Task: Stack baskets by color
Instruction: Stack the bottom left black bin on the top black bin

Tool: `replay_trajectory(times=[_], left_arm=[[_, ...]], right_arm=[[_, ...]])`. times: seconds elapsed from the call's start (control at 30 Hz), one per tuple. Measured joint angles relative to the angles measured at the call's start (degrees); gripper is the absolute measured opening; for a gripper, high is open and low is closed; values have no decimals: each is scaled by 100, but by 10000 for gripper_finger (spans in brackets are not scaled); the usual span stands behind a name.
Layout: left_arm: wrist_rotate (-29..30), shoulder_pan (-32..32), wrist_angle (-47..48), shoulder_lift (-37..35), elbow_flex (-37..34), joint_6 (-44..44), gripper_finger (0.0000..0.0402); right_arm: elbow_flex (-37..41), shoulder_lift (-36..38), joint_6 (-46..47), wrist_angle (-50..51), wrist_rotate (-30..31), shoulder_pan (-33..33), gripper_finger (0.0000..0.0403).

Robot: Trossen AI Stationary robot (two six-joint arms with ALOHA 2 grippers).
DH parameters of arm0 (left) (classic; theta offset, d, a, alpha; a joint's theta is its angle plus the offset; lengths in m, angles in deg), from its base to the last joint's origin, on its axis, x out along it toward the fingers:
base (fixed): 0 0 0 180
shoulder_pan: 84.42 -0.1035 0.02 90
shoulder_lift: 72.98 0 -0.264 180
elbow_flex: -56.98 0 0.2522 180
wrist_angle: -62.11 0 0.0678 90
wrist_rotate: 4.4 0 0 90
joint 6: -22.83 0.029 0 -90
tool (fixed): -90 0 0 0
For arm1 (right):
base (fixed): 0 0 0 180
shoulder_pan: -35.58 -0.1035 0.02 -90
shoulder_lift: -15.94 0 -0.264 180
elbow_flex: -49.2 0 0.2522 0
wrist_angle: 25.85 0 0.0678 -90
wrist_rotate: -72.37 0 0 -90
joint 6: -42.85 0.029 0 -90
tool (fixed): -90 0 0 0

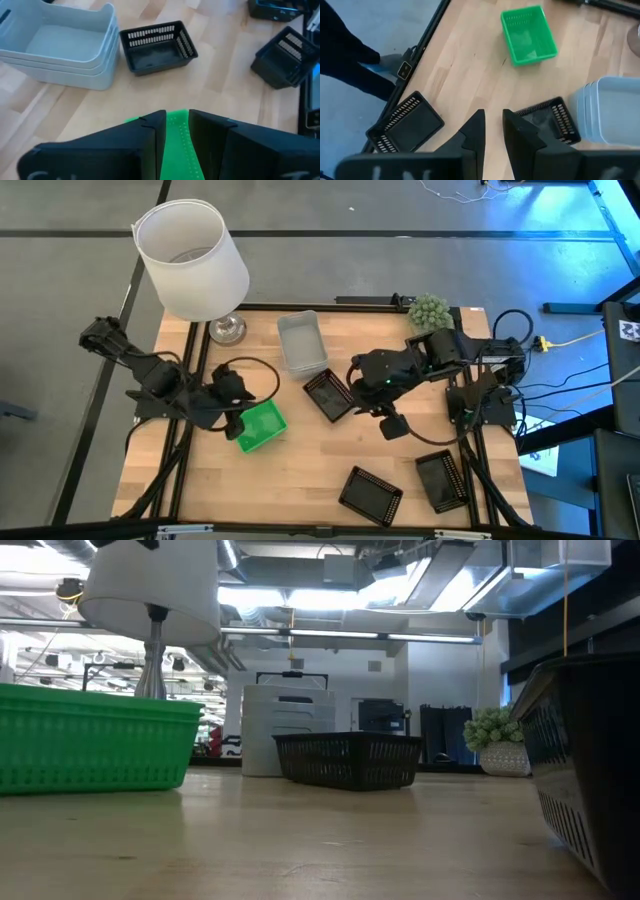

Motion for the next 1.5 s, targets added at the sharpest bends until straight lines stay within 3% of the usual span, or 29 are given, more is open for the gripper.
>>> replay_trajectory(times=[0.2, 0.33, 0.43, 0.63, 0.8, 1.03, 1.33, 1.5], left_arm=[[119, 220, -8, 20, 0, -4, 74], [127, 231, -6, 20, 0, -9, 74], [125, 231, 1, 17, 0, -9, 74], [125, 224, 42, 17, 0, 0, 74], [122, 224, 42, 17, 0, -2, 74], [112, 224, 42, 17, 0, 0, 74], [72, 224, 42, 15, 0, -2, 74], [70, 224, 39, 15, 0, -4, 74]], right_arm=[[1524, 757, 704, -1123, 4, 0, 67], [2639, 1323, 2033, -1936, 3, 0, 67], [3266, 1541, 3016, -2010, 4, -19, 67], [4252, 1695, 2793, -2078, -216, -442, 67], [4856, 1698, 3454, -2177, -531, -578, 67], [5165, 1698, 4141, -2247, -1522, -479, 67], [5282, 1653, 3836, -2297, -1449, -501, 107], [5281, 1546, 3972, -2620, -1245, -713, 104]])
